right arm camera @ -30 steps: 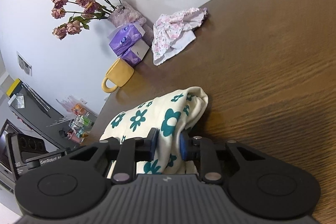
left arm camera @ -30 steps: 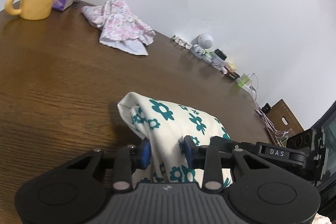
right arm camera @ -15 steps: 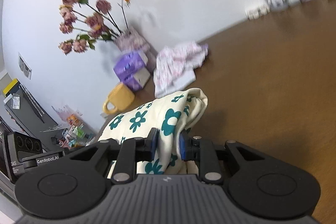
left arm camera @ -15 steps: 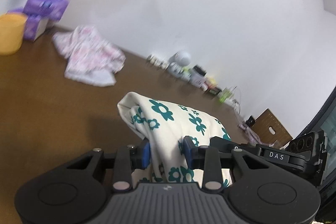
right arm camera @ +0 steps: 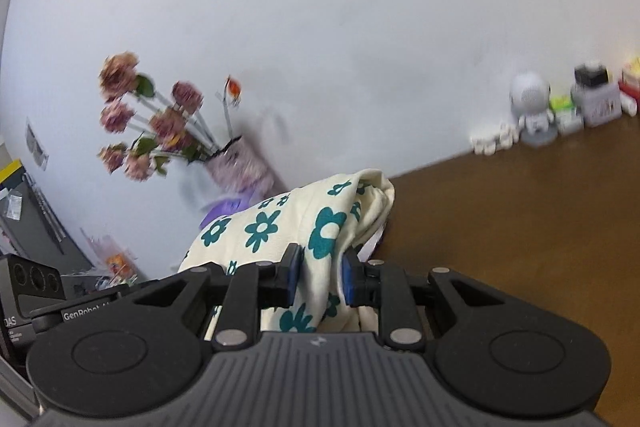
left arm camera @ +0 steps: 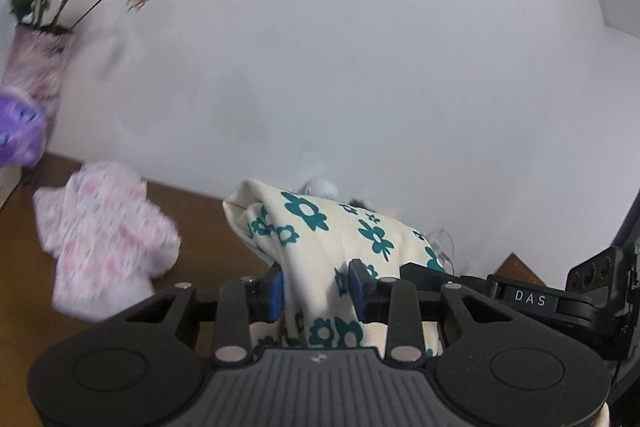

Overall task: Fold clothes
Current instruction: 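Carry the gripped cream flower bundle with both grippers toward the white robot figure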

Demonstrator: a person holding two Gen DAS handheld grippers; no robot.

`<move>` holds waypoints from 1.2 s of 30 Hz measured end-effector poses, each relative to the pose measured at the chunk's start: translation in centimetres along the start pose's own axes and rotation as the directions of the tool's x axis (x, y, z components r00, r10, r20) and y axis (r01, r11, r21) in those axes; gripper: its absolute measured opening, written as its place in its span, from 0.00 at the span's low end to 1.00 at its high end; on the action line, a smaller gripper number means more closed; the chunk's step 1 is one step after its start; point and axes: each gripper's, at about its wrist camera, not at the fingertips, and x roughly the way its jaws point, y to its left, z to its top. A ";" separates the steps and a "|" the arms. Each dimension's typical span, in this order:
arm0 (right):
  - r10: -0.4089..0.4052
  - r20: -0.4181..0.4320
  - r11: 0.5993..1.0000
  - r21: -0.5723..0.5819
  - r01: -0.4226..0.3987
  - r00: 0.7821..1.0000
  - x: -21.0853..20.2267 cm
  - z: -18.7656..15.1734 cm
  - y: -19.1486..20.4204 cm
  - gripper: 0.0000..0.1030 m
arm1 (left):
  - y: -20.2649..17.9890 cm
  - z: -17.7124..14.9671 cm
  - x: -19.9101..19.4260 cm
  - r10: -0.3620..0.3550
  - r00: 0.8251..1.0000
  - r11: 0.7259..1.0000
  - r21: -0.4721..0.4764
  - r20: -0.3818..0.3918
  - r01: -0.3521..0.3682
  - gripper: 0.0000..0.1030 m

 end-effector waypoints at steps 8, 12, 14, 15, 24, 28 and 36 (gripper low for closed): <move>-0.063 0.016 0.998 -0.012 0.063 0.998 5.7 6.9 -3.6 0.20 | 1.3 4.1 10.1 0.008 1.000 0.999 -0.036 0.026 -0.007 0.30; -0.118 0.000 0.993 -0.010 0.118 0.993 10.2 8.9 -6.7 0.20 | 3.3 4.6 16.4 0.032 0.999 0.998 -0.055 0.008 -0.032 0.30; -0.132 -0.013 0.991 0.006 0.132 0.991 12.8 9.3 -8.8 0.20 | 4.6 4.6 19.3 0.046 0.999 0.996 -0.071 -0.010 -0.047 0.30; -0.138 -0.020 0.990 0.013 0.139 0.990 14.1 9.3 -9.8 0.20 | 5.2 4.4 20.7 0.054 0.998 0.995 -0.078 -0.021 -0.055 0.30; -0.213 -0.083 0.977 0.006 0.215 0.973 24.4 6.2 -17.2 0.20 | 11.5 0.5 29.4 0.108 0.989 0.982 -0.143 -0.104 -0.122 0.30; -0.213 -0.097 0.975 0.047 0.218 0.972 26.5 5.3 -19.6 0.20 | 12.7 -0.4 31.4 0.126 0.984 0.978 -0.151 -0.126 -0.144 0.30; -0.205 -0.117 0.974 0.069 0.214 0.972 28.5 3.8 -22.4 0.20 | 14.7 -1.4 32.7 0.117 0.983 0.970 -0.197 -0.139 -0.144 0.32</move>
